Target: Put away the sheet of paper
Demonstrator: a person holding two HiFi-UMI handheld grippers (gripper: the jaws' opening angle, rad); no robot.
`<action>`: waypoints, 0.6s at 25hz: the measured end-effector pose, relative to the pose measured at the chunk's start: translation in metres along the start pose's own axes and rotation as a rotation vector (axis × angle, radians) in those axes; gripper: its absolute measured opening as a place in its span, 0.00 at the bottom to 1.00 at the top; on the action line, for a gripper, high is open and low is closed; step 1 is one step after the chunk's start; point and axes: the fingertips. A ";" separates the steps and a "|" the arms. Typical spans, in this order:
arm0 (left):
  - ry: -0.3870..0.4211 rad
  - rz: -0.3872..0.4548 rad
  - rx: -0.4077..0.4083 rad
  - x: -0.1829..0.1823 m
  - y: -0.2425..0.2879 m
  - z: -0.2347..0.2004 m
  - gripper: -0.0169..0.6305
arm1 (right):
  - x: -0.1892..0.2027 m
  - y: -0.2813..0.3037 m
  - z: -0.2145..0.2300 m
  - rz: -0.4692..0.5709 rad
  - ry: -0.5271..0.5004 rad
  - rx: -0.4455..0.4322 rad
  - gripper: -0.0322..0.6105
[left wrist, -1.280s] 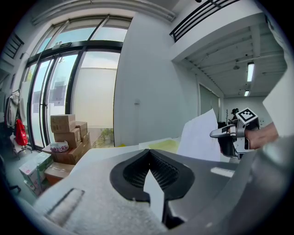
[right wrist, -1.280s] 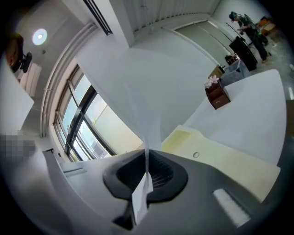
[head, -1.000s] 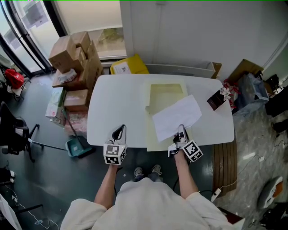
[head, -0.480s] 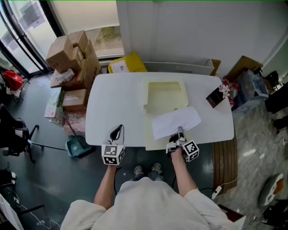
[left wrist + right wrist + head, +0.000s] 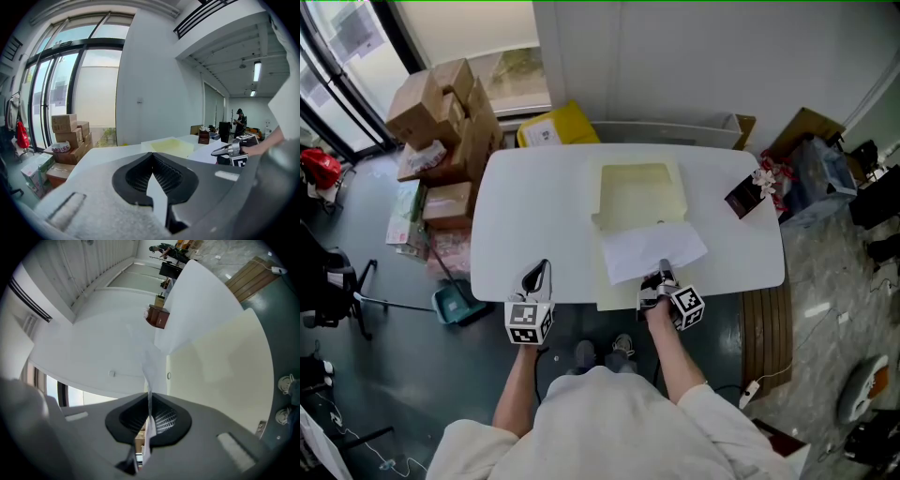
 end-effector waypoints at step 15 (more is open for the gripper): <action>0.012 -0.026 -0.039 0.004 0.003 -0.006 0.03 | 0.008 0.034 0.020 0.004 0.096 0.075 0.05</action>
Point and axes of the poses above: the fingertips, and each gripper's own axes: y forward along the fingers, z to its right, x out of its underside, and after that the axes turned 10 degrees about -y, right-handed
